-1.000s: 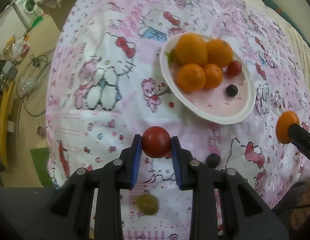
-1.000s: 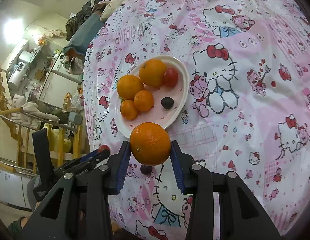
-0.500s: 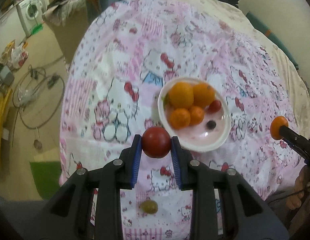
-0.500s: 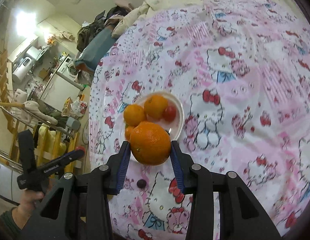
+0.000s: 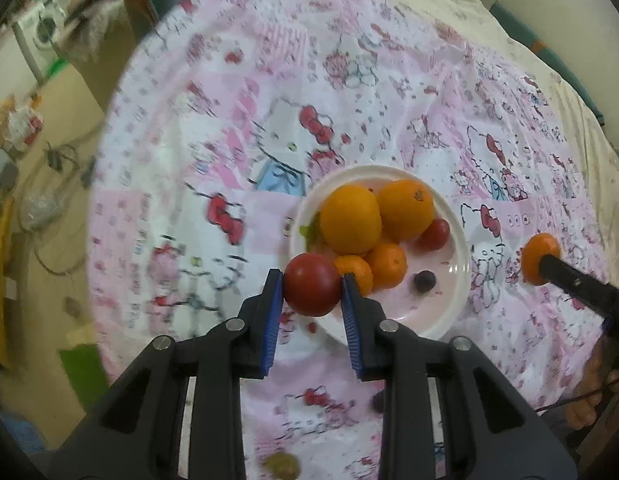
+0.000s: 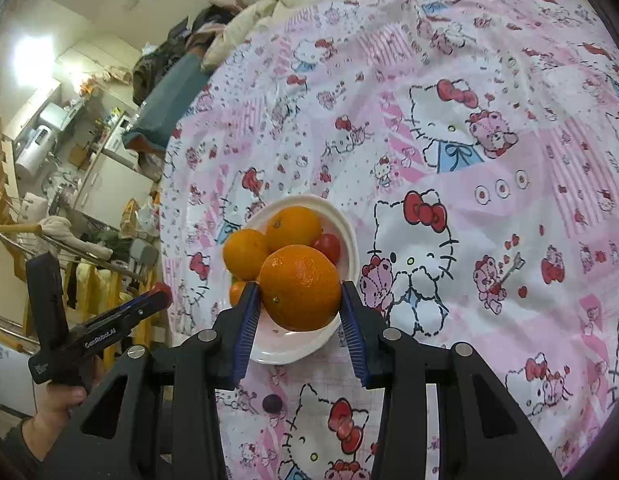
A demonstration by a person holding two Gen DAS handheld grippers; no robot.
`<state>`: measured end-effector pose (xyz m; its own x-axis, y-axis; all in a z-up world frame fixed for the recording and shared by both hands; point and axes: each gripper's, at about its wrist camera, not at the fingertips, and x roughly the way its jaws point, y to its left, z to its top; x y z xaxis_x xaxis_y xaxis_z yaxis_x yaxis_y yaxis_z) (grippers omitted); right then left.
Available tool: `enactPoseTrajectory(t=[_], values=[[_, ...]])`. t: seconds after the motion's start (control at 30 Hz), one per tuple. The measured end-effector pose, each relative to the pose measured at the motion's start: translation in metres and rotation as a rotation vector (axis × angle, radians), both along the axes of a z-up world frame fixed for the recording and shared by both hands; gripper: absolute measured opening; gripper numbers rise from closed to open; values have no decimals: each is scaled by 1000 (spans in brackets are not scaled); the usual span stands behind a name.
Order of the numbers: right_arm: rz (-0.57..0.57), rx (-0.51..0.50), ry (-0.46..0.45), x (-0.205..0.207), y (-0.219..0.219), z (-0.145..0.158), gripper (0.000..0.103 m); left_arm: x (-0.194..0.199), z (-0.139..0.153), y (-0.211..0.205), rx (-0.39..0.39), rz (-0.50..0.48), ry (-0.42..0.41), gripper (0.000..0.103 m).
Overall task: Organize fruits
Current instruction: 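Carry the tomato to the plate with the left tool while the right tool carries the mandarin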
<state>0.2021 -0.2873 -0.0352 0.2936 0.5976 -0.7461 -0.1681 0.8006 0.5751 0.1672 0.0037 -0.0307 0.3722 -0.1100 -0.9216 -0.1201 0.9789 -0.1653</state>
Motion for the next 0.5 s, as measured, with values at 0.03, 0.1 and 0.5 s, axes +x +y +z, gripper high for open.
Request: enactPoseTrajectory(t=[0.03, 0.1, 0.5], values=[[5, -5, 4, 2, 2, -2, 42, 3, -5, -2, -13, -3, 13, 25], [17, -16, 21, 8, 7, -11, 42, 7, -12, -8, -13, -19, 25, 25], [93, -54, 127, 28, 35, -56, 43, 5, -36, -56, -36, -167, 84, 25]])
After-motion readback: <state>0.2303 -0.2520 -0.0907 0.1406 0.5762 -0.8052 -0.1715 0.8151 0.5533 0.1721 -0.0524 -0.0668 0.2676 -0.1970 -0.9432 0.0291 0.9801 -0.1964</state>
